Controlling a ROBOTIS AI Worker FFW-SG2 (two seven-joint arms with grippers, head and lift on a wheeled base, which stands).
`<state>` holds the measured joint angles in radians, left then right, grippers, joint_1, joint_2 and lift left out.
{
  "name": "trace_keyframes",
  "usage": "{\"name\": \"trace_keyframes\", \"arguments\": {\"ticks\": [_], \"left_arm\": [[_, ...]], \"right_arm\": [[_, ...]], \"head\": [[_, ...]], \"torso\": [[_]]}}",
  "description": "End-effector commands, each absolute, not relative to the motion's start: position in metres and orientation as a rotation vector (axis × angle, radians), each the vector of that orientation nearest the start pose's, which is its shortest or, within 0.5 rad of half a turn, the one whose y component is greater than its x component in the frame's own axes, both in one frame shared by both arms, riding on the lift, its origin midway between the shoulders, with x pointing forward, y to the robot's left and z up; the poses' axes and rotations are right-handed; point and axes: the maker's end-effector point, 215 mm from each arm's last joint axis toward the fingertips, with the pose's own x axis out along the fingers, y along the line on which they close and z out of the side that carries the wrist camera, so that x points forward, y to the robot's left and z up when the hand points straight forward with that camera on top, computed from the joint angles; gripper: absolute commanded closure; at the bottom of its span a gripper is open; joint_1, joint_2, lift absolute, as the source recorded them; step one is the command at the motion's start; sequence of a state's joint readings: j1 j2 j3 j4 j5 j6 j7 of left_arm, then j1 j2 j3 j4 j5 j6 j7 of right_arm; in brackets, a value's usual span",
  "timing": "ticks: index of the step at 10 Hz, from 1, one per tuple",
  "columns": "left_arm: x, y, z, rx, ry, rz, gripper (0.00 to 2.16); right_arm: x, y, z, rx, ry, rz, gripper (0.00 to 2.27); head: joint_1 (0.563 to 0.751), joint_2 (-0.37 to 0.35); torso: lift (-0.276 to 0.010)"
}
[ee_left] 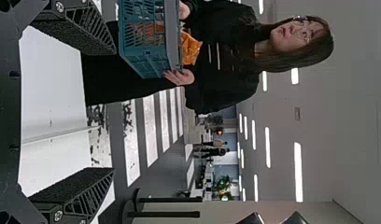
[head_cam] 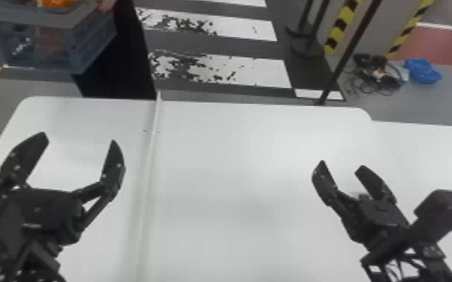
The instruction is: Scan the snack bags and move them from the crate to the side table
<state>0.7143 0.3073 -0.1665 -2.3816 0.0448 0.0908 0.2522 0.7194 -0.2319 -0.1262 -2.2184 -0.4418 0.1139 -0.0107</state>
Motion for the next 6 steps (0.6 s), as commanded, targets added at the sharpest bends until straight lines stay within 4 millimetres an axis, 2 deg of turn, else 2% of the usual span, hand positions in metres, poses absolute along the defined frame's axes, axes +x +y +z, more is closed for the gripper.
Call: {"name": "trace_keyframes", "arguments": {"ticks": [1,3,6], "left_arm": [[0.380,0.187,-0.282,0.082,0.019,-0.081,0.10],[0.377,0.187,-0.284,0.081,0.025,-0.080,0.10],[0.376,0.183,-0.285,0.080,0.027,-0.092,0.10]], "right_arm": [[0.388,-0.287,-0.353,0.178,0.178,0.033,0.13],[0.388,-0.288,-0.350,0.178,0.168,0.031,0.13],[0.390,-0.295,-0.334,0.171,0.115,0.019,0.13]], "head": [[0.695,-0.144],[0.695,-0.147],[0.695,-0.154]], "torso": [[-0.087],[-0.087],[-0.087]]}}
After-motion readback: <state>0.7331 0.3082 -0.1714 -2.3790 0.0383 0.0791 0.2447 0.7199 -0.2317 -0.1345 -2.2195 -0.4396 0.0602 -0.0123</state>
